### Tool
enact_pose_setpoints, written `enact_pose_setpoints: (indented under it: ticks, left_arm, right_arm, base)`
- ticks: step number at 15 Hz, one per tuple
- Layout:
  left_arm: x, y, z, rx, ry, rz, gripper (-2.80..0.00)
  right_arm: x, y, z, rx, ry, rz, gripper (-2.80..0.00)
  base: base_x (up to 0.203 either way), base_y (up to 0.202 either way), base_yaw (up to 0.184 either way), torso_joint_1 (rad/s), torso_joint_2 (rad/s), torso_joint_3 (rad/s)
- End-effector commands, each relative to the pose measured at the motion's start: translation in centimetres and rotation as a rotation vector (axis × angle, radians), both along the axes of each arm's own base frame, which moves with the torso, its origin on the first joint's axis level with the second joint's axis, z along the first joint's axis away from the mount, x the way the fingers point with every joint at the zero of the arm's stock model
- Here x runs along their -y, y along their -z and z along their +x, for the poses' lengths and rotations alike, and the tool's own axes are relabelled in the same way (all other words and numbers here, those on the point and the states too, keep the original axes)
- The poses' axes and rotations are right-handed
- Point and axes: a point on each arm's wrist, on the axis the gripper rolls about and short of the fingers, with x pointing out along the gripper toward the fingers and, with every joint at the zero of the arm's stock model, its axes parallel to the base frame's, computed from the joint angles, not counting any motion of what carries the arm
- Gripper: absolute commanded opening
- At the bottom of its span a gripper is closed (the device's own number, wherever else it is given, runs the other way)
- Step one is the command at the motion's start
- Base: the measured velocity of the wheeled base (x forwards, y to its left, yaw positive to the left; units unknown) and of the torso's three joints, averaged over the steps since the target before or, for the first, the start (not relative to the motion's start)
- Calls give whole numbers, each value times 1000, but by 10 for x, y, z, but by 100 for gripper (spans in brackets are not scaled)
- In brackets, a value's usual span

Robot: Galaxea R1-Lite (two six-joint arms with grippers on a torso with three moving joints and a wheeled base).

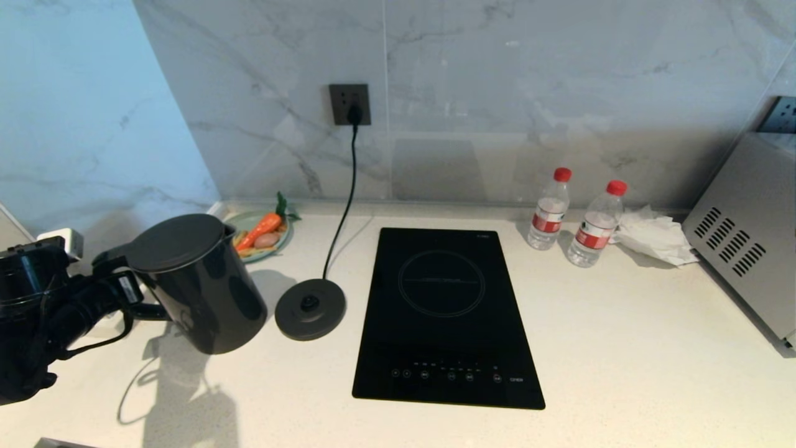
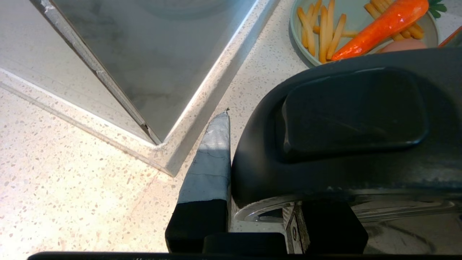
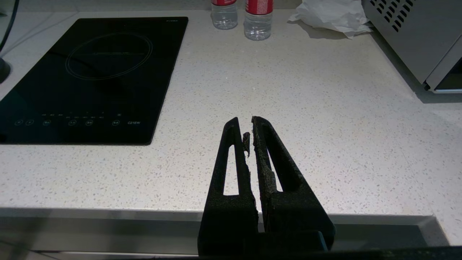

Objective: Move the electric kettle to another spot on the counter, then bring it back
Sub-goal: Place it by the sink

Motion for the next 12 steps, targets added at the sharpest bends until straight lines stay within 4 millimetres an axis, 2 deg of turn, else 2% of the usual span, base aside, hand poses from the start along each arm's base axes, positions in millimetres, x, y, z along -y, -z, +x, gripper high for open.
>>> enact_pose_setpoints:
  ticks: [1, 6, 12]
  left_arm:
    - [-2, -2, -5, 5, -16, 1, -280]
    - [0, 0, -21, -21, -27, -1, -280]
    - [7, -18, -31, 21, -51, 42, -280]
  right_arm:
    - [0, 0, 0, 2, -1, -1, -280]
    - [0, 0, 0, 2, -1, -1, -280]
    - [0, 0, 0, 1, -1, -1, -280]
  base:
    - [0, 0, 0, 0, 0, 0]
    - [0, 0, 0, 0, 0, 0]
    - [0, 0, 0, 0, 0, 0]
